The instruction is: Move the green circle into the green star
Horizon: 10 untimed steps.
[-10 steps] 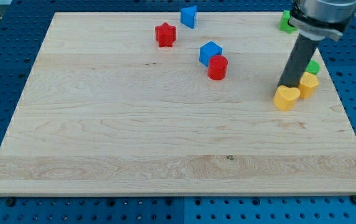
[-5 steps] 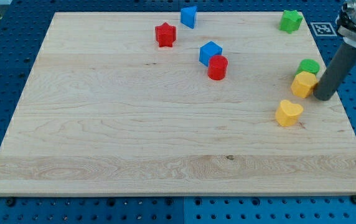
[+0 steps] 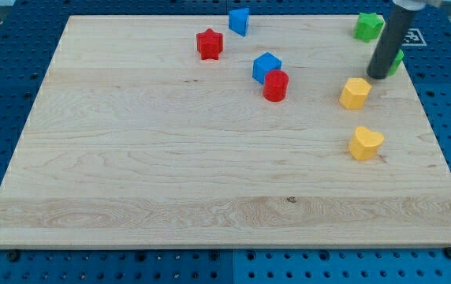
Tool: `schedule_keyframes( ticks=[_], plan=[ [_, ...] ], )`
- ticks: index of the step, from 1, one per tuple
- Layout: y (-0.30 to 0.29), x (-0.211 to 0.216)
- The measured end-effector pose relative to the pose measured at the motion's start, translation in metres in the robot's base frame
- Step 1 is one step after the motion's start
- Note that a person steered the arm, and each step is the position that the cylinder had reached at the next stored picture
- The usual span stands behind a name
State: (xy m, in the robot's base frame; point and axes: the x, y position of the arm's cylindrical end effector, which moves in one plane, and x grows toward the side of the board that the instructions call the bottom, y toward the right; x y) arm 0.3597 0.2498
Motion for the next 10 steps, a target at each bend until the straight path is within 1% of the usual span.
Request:
schedule_keyframes(
  ticks=[1,2,4,5,6,7,8,9,10],
  plan=[
    [0.025,0.023],
    [0.043,0.016],
    [0.032,-0.037],
    [0.029,-0.05],
    [0.03,-0.031],
    [0.015,-0.025],
    [0.0,-0.042],
    [0.0,-0.053],
    [0.013,-0.04]
  ],
)
